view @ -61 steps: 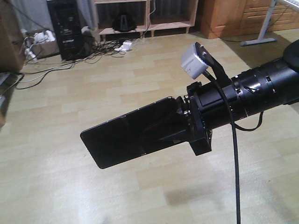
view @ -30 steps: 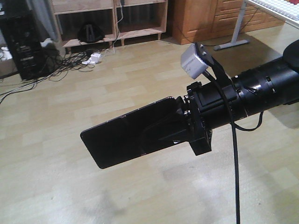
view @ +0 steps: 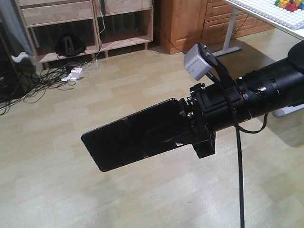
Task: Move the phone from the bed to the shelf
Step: 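Carry the phone in the right gripper toward the wooden shelf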
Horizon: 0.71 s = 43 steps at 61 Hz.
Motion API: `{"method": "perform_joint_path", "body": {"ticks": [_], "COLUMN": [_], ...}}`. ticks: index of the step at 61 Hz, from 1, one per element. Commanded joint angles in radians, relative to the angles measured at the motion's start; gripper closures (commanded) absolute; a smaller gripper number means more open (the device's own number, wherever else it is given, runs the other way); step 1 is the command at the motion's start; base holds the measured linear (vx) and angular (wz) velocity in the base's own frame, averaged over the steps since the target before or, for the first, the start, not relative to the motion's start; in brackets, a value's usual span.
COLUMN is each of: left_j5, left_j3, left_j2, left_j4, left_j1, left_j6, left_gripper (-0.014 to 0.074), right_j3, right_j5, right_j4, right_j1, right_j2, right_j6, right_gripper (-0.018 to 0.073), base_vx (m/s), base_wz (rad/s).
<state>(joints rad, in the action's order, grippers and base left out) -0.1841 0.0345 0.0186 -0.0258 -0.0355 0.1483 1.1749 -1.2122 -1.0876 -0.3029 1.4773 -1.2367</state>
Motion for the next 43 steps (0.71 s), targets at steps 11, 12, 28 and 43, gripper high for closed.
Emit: {"method": "perform_joint_path", "body": {"ticks": [11,12,28,43], "left_j5": [0.072,0.072,0.072,0.072], "left_j3": [-0.023,-0.023,-0.023,-0.023], "left_j2": [0.006,0.006,0.006,0.006], "left_j4": [-0.009,-0.009,-0.009,-0.009], "left_j1": [-0.004,-0.004,-0.004,-0.004], "left_j6": [-0.006,-0.006,-0.006,-0.006], "left_gripper": [0.0595,0.0595,0.0595,0.0595], "right_j3": [0.026,0.026,0.026,0.026], "right_j5": [-0.074,-0.074,-0.074,-0.074], "right_j4": [-0.088,-0.088,-0.088,-0.088], "right_j1": [0.004,0.004,0.004,0.004], "right_j2": [-0.038,-0.038,-0.038,-0.038], "right_j6": [-0.005,-0.005,-0.005,-0.005], "right_gripper": [0.0561,0.0561,0.0561,0.0561], "base_vx": [0.49,0.49,0.49,0.5], "base_wz": [-0.12,-0.11,-0.12,-0.13]}}
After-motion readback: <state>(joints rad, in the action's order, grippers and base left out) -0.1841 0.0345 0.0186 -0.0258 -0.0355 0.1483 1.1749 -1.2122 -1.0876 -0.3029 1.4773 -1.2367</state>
